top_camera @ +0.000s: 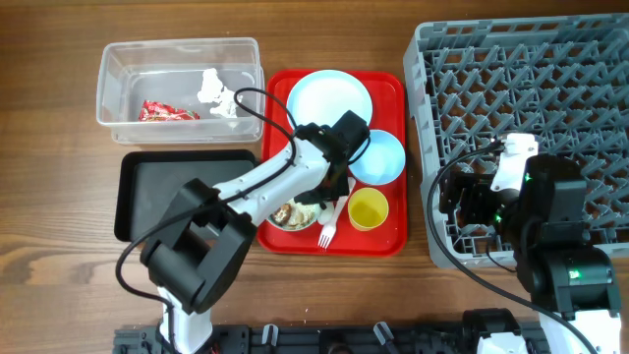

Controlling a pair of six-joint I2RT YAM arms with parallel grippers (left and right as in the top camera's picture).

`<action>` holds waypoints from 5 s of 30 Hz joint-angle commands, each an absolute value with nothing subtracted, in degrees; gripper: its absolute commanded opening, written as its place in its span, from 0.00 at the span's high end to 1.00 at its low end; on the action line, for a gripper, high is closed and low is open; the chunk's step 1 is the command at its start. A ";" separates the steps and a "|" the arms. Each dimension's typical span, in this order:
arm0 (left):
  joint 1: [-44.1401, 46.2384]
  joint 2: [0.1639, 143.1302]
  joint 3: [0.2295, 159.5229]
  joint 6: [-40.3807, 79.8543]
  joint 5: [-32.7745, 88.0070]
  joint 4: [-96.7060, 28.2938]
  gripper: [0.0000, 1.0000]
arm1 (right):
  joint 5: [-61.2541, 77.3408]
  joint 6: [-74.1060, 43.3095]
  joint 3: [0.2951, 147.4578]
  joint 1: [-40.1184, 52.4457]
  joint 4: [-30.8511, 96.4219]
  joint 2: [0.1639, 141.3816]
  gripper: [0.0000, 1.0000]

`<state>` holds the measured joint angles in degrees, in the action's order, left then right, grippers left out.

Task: Sort waste into correct bins and load items into the dishwasher rack
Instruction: 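Grasp the rim of the green bowl with the left gripper, then lift the green bowl over the black tray, then tip the green bowl to dump the rice onto the black tray, then set the empty green bowl back on the red tray, then grasp and lift the yellow cup with the left gripper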

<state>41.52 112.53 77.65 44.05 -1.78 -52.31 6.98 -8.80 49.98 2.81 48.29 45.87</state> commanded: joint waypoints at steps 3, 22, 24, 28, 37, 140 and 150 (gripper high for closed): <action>41.69 113.25 77.36 44.40 -3.07 -51.92 0.89 | 6.02 -9.17 51.16 2.61 48.73 46.02 0.00; 39.70 102.69 80.05 38.98 -5.17 -55.77 0.96 | 6.00 -9.17 51.16 2.61 48.66 46.02 0.00; 37.28 99.11 80.05 38.96 -5.10 -57.49 0.96 | 6.00 -9.19 51.16 2.61 48.69 46.02 0.00; 29.82 94.43 79.94 33.74 0.73 -60.66 0.96 | 6.00 -9.19 51.16 2.61 48.66 46.02 0.00; 9.78 94.52 70.78 15.97 27.68 -55.00 0.96 | 6.00 -9.19 51.16 2.61 48.53 46.02 0.00; 34.83 91.33 64.51 18.85 24.18 -31.22 0.55 | -1.30 -12.21 51.16 2.61 48.47 46.02 0.00; 42.17 98.80 64.51 18.92 18.33 -35.20 0.54 | -1.30 -12.05 51.16 2.61 49.23 46.02 0.00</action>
<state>40.62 96.01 64.05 19.00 21.67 -34.57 -0.10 -10.94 50.00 2.81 49.12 45.93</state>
